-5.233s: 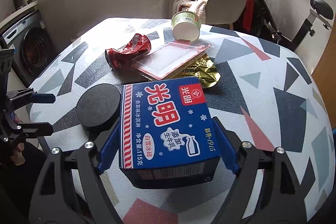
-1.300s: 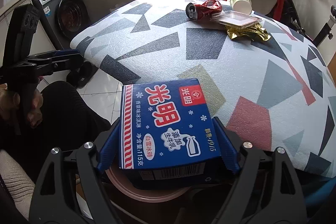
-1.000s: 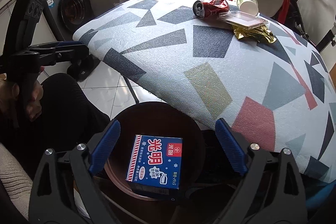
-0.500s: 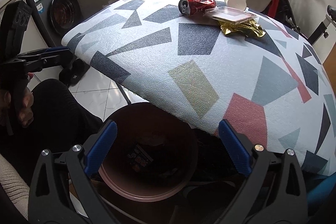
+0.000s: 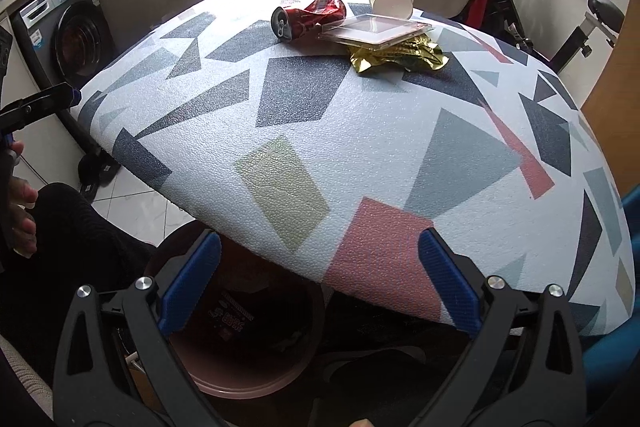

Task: Collect trash
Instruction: 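Move the left tool toward the crushed red Coke can, then grasp the Coke can with the left tool while right tool reaches the clear package, then grasp the clear plastic package with the right tool, then carry the clear package toward the bin with right tool while left tool holds the can, then lower the clear package into the bin and open the right tool, then carry the Coke can over the bin and open the left tool, then move the right tool over the table toward the gold foil wrapper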

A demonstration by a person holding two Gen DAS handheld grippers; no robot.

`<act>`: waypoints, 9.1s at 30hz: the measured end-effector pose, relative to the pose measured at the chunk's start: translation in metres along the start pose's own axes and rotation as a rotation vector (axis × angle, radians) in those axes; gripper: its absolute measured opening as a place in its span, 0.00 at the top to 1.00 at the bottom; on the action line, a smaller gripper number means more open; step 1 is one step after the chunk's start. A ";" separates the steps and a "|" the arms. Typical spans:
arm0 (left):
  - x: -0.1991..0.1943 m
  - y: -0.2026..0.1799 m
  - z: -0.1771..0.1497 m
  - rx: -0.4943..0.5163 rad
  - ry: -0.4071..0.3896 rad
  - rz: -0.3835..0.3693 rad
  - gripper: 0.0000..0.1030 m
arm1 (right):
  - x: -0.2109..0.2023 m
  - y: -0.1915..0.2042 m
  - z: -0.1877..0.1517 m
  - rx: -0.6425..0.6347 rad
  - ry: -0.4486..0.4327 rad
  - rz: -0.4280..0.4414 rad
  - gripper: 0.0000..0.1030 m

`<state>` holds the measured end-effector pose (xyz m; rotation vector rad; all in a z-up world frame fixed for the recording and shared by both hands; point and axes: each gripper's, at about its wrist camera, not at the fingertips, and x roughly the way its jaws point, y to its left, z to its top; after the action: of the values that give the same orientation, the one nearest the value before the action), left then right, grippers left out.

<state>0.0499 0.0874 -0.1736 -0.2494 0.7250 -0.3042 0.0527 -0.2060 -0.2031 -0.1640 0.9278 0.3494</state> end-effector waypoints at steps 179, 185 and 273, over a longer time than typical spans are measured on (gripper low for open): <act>-0.029 0.027 0.046 -0.195 0.132 -0.029 0.70 | 0.005 0.064 -0.015 0.186 0.216 0.538 0.91; -0.029 0.027 0.045 -0.196 0.132 -0.029 0.70 | 0.011 0.064 -0.017 0.198 0.245 0.503 0.75; 0.023 -0.029 0.057 0.111 0.008 0.178 0.06 | -0.005 -0.087 0.059 0.330 -0.069 0.042 0.05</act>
<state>0.1000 0.0591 -0.1373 -0.0779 0.7307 -0.1748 0.1265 -0.2715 -0.1648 0.1697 0.9083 0.2353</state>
